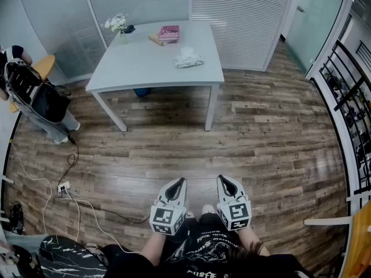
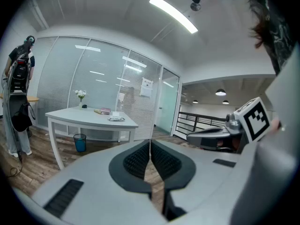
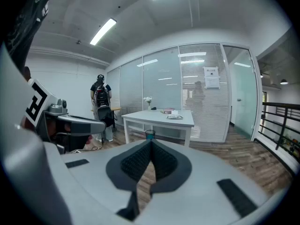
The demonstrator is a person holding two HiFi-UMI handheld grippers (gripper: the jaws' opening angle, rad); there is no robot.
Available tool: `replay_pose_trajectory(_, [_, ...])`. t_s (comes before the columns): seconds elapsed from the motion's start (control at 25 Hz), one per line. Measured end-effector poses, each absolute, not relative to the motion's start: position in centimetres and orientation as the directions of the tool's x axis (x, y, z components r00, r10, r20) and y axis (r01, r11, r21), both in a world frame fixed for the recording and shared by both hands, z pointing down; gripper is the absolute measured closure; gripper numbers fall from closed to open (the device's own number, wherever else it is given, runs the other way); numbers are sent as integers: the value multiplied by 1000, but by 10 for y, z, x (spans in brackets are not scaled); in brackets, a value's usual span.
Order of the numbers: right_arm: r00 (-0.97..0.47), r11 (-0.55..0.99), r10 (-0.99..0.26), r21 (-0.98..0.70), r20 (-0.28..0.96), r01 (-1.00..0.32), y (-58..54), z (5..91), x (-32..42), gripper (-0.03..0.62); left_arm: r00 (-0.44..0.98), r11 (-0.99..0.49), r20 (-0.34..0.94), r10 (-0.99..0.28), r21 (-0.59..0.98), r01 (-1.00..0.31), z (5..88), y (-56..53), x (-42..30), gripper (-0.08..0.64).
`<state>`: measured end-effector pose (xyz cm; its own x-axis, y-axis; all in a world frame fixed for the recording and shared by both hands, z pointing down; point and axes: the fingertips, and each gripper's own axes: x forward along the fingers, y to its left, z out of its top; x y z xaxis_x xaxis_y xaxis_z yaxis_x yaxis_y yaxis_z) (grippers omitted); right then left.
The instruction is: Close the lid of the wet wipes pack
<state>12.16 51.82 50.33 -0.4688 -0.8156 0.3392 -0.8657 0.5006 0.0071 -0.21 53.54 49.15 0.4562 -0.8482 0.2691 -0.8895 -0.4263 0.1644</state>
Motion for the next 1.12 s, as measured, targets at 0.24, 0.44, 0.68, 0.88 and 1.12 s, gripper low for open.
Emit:
replay_pose_trajectory(0.24, [-477,505,-813,-3,333,-863,511,502,128,594,462,-433,269,-845,162,-886,493,534,11,549])
replay_pose_trajectory(0.44, [-497,510,-816,-38,295,-860,501,496,139,594,446,-415,270,-853,167,-895,493,529,21,549])
replay_pose_trajectory(0.68, [-498,507,-814,-52,297,-860,480,502,171,594,413,-382,266,-871,162,-910,494,512,38,549])
replay_pose_trajectory(0.88, [-509,518,-811,-52,288,-854,458,504,198,594,385,-353,251,-888,162,-921,491,493,60,549])
replay_pose_trajectory(1.12, [-511,514,-808,-72,295,-855,445,511,220,594,370,-338,267,-890,157,-928,496,488,79,549])
